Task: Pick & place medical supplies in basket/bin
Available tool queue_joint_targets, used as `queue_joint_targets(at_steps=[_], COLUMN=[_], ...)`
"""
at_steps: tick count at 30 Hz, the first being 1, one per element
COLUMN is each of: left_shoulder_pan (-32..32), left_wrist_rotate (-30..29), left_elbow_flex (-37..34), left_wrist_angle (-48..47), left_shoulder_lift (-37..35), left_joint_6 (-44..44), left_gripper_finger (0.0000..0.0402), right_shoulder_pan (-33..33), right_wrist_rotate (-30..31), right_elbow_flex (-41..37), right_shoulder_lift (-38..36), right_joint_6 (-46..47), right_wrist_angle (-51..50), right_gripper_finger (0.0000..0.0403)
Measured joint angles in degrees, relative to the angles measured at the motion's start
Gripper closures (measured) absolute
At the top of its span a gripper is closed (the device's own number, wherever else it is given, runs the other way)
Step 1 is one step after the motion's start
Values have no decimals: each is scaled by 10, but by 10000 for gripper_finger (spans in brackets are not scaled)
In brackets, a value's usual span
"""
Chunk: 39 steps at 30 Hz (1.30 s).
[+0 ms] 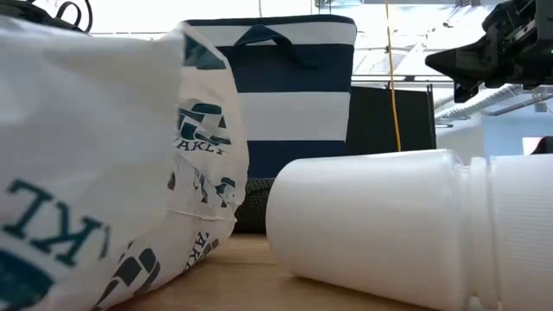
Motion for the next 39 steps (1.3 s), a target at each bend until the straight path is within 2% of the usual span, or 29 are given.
queue_joint_targets(at_steps=[16, 21, 25, 27, 30, 34, 39], left_shoulder_pan=[0, 0, 0, 0, 0, -19, -87], left_wrist_rotate=[1, 0, 9, 2, -44, 33, -5], left_elbow_flex=[-1, -1, -1, -1, -1, 11, 58], left_wrist_angle=[20, 34, 30, 30, 44, 103, 148], left_shoulder_lift=[0, 0, 0, 0, 0, 6, 42], left_joint_6=[-14, -132, -286, -329, -340, -314, -238], left_gripper_finger=[371, 371, 371, 371, 371, 371, 371], right_shoulder_pan=[0, 0, 0, 0, 0, 0, 0], right_wrist_rotate=[0, 0, -2, -2, -2, -2, -1], right_elbow_flex=[0, 0, 0, 0, 0, 0, 0], right_shoulder_lift=[0, 0, 0, 0, 0, 1, 2], right_joint_6=[0, 2, 5, 6, 6, 6, 6], right_wrist_angle=[0, 0, 0, 0, 0, -5, -5], right_gripper_finger=[403, 403, 403, 403, 403, 403, 403])
